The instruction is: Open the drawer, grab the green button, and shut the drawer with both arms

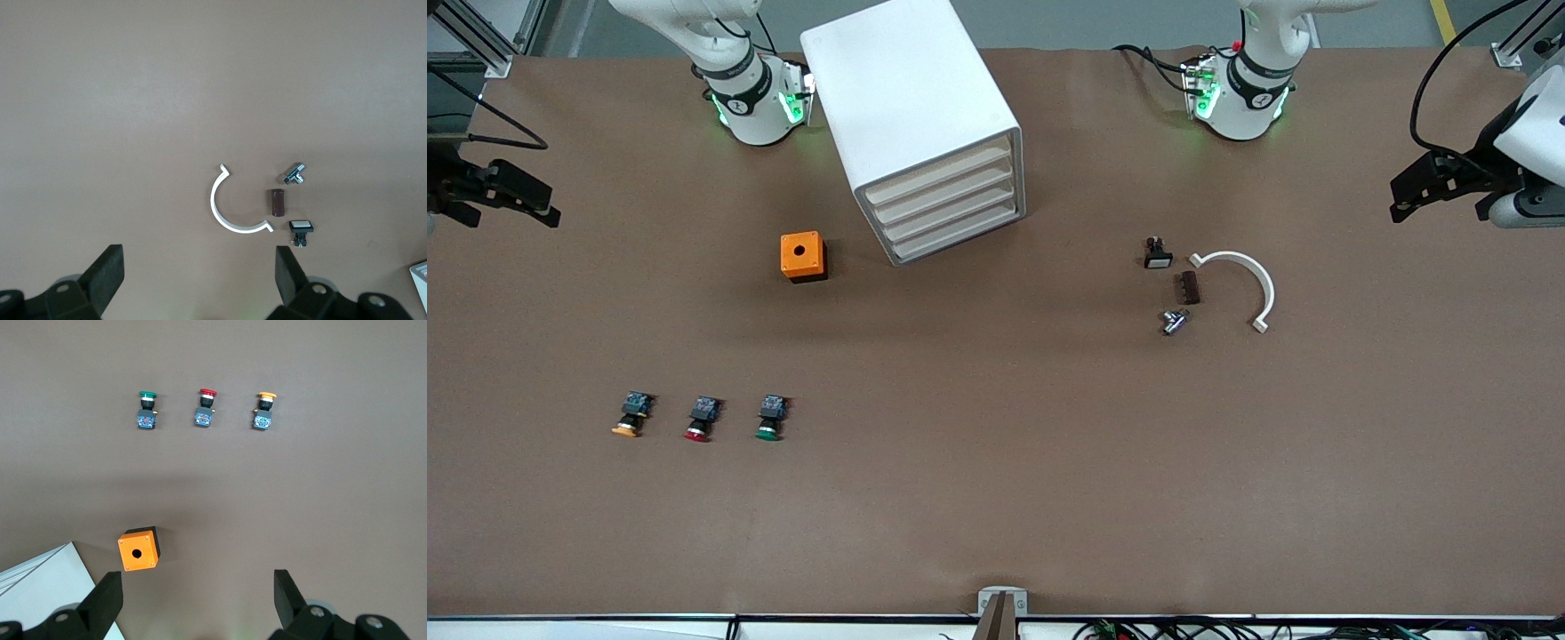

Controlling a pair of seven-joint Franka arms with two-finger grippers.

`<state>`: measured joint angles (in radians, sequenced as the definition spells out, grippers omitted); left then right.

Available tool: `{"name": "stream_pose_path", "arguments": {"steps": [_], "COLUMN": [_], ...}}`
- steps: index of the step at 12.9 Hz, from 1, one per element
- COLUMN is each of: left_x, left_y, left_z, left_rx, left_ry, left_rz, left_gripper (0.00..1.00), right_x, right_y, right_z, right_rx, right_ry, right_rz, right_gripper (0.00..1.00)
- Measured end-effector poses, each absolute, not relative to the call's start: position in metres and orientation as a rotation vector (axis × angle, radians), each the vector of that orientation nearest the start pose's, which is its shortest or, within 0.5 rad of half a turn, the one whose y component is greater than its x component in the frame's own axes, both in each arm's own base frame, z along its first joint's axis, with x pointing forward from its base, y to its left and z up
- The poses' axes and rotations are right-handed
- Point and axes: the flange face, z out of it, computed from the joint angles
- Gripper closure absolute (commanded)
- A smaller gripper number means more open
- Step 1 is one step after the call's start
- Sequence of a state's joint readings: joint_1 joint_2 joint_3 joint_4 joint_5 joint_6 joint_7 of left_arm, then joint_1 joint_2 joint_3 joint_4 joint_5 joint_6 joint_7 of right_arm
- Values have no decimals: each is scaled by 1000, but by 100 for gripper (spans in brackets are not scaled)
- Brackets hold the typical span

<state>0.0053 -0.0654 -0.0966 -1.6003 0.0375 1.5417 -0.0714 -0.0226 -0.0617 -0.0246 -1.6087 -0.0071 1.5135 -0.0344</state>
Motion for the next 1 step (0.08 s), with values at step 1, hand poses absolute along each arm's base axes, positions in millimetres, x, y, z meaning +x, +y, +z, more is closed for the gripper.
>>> {"name": "stream_pose_path", "arguments": {"steps": [1], "left_x": [529], "left_y": [-46], "left_z": [644], "left_rx": [-3098], "left_ry": [29], "left_rz": [-18], "left_gripper": [0], "right_x": [528], "right_y": [-26], "right_z": [634], "right_rx": [-3145], "right_ry": [21], "right_rz": [49], "right_gripper": [0]}}
